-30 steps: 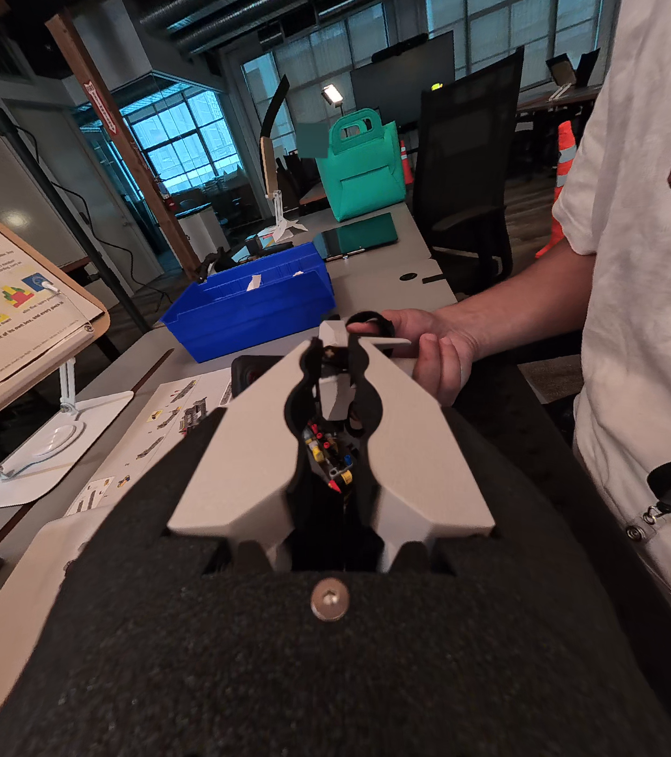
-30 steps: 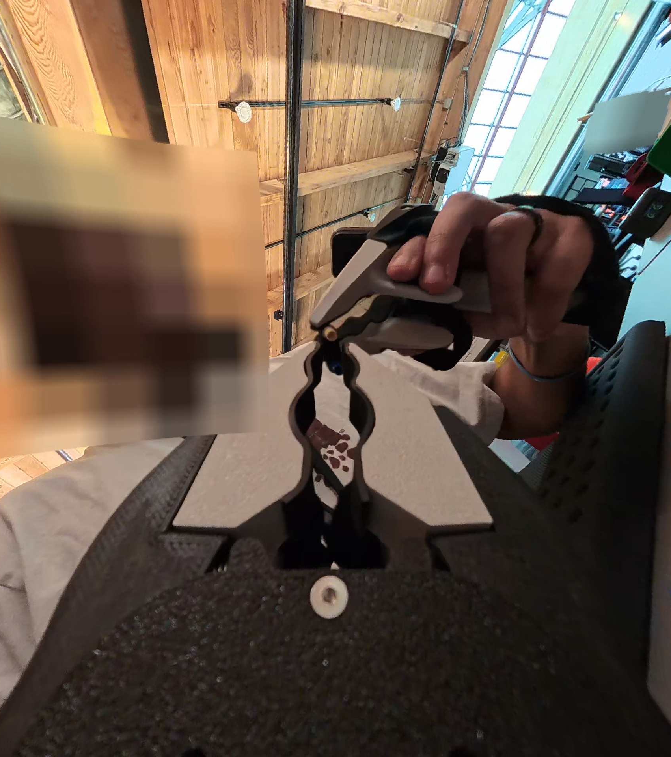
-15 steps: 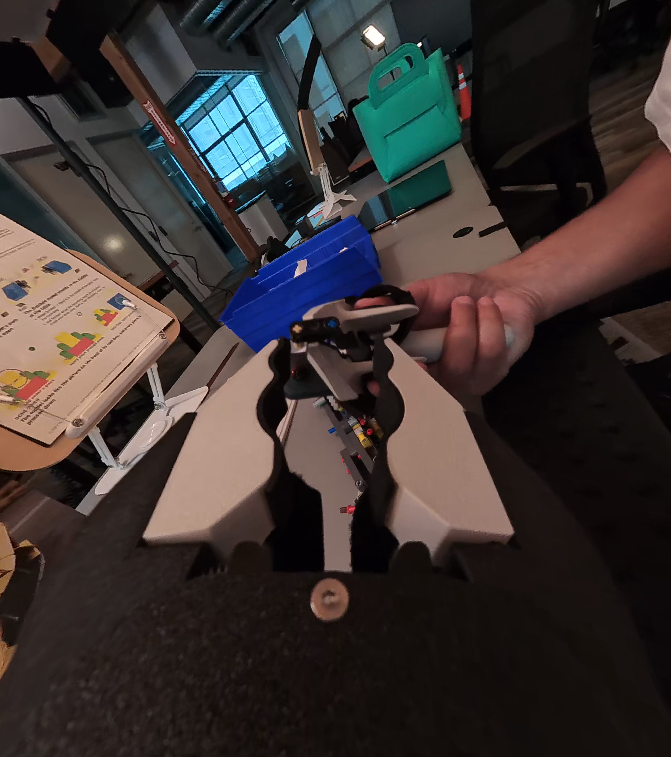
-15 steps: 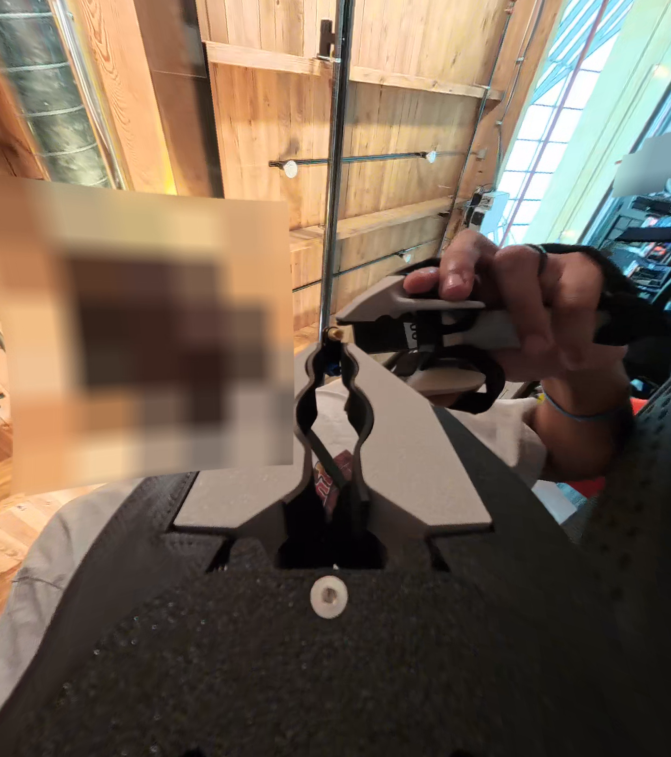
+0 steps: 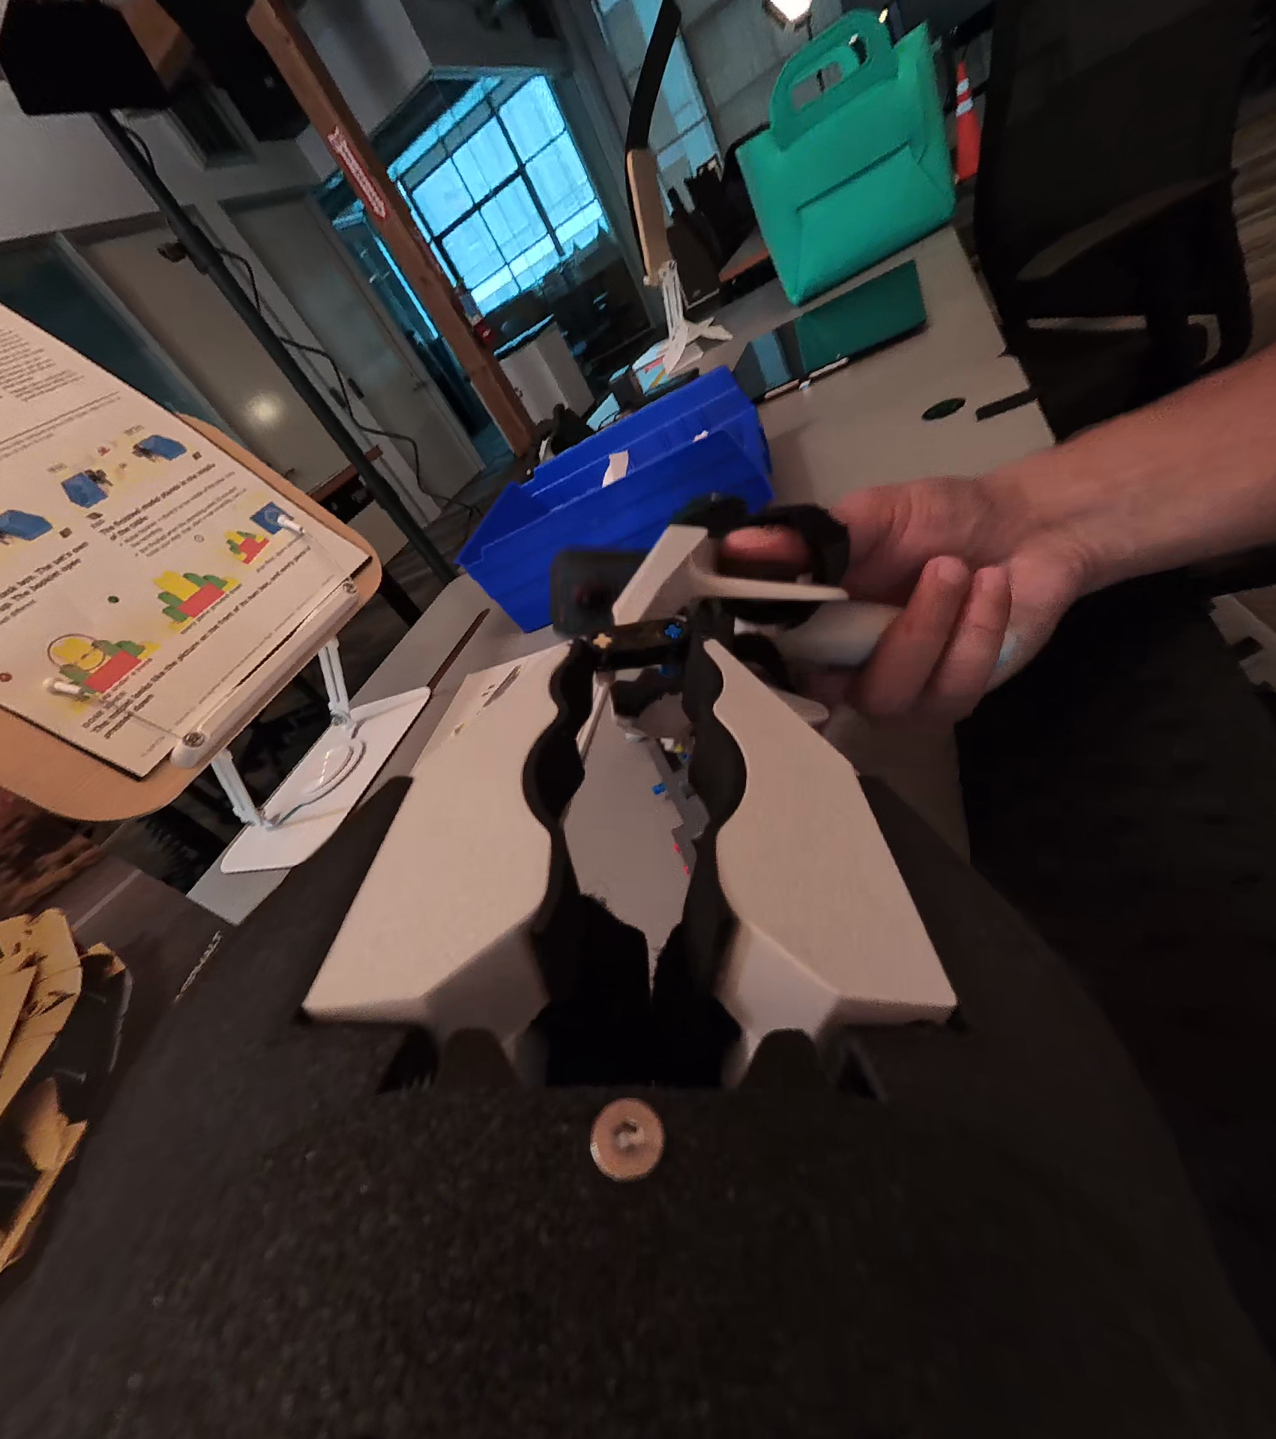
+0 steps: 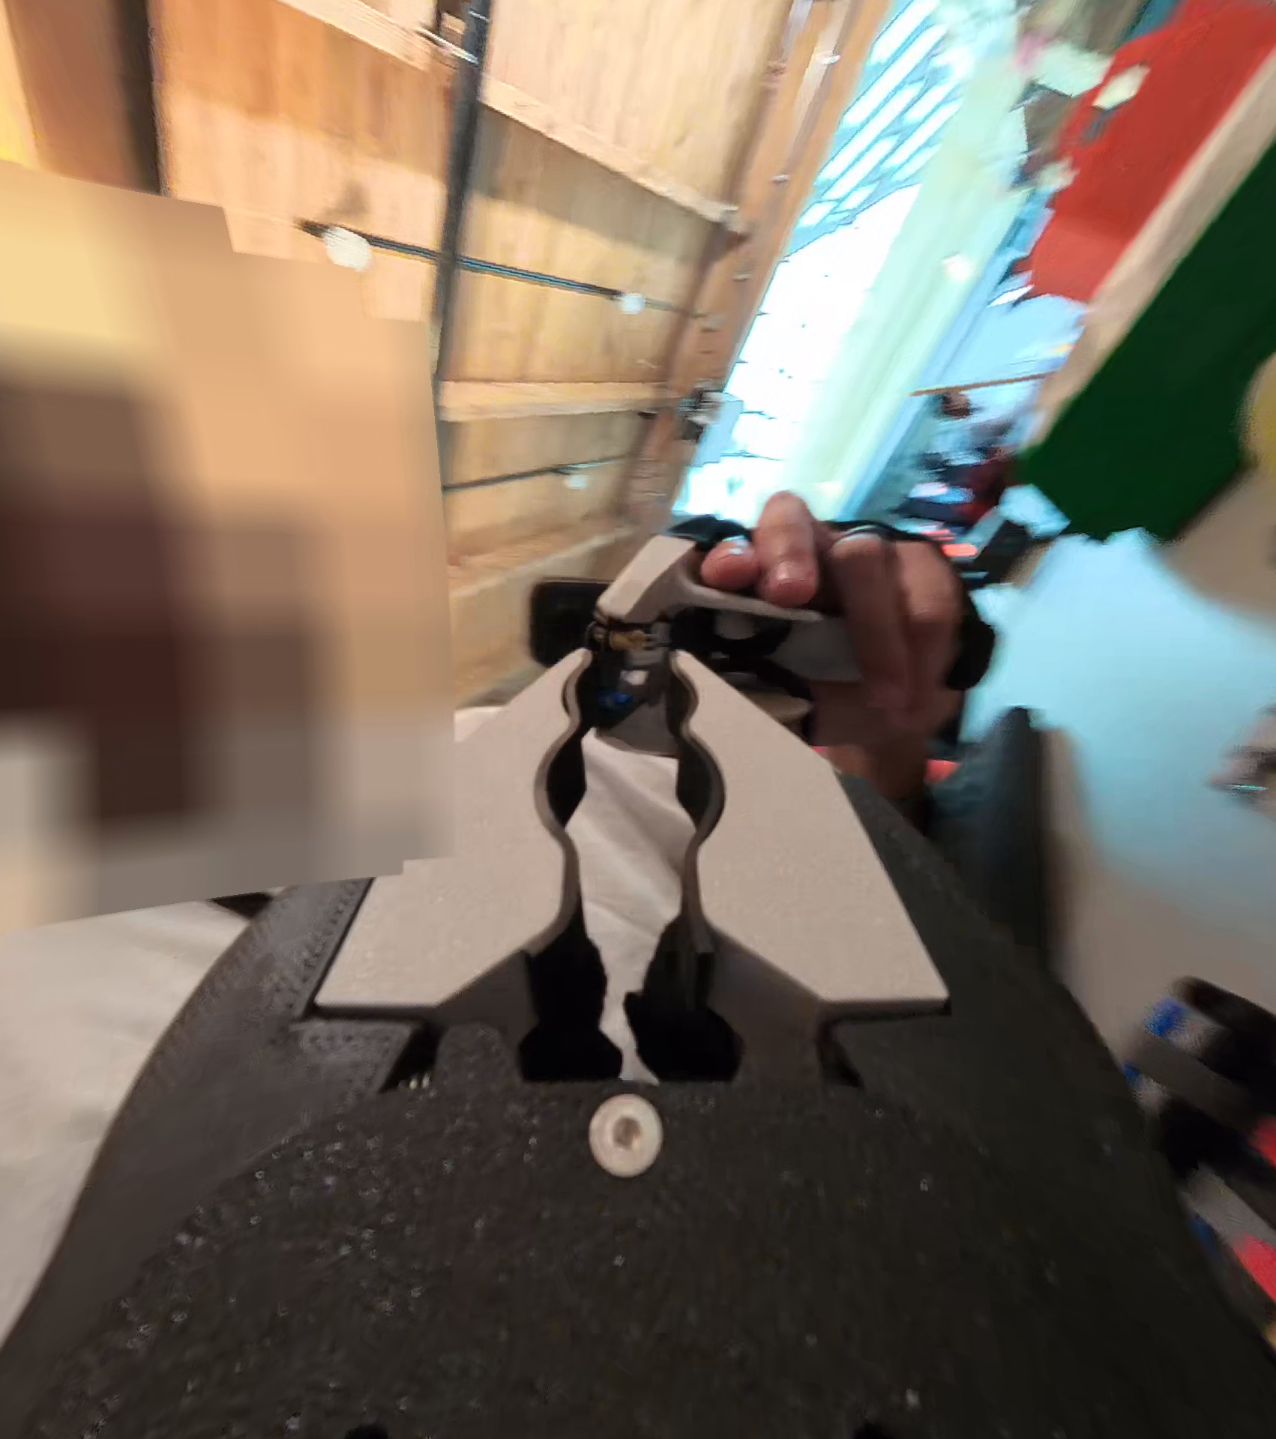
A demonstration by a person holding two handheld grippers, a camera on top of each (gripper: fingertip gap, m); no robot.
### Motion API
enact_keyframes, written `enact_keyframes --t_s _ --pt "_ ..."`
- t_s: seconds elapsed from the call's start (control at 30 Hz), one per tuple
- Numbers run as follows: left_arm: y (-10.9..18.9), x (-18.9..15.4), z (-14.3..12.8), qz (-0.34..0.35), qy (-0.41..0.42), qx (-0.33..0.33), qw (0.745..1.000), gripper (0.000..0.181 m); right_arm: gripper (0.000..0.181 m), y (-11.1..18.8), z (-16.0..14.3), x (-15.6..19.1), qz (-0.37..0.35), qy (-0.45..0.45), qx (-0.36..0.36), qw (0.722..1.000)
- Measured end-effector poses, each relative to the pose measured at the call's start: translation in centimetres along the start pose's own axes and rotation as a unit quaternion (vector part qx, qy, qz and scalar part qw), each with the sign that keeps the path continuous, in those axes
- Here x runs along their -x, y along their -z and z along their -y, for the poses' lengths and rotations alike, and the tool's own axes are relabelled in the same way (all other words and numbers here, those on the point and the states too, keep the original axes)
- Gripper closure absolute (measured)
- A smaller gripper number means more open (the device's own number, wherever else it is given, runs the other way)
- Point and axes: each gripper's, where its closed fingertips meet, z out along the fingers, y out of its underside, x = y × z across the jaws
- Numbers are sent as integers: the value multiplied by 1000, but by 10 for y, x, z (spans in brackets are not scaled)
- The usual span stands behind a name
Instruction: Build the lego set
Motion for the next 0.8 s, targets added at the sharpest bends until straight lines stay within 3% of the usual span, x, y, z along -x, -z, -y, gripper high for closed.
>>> enact_keyframes --t_s 0.03,0.13,0.23,0.37,0.43,0.6,0.8 --pt "0 2 -3 6 -4 12 1000 159 162 5 3 -7 -57 35 6 998" --pt "-1 9 -21 29 -32 79 996 159 156 29 15 -24 -238 162 23 957" --pt "-4 16 -50 54 -72 176 980 160 152 37 16 -28 -374 269 66 885" --pt "-10 18 -71 84 -131 254 955 160 153 36 11 -44 -510 363 120 771" --pt "-12 17 -76 93 -157 272 945 160 158 34 11 -48 -540 386 123 737" --pt "-16 15 -78 104 -172 288 936 160 167 40 14 -57 -581 403 127 696" --pt "-18 12 -79 104 -176 292 934 160 175 42 14 -59 -584 410 130 688"
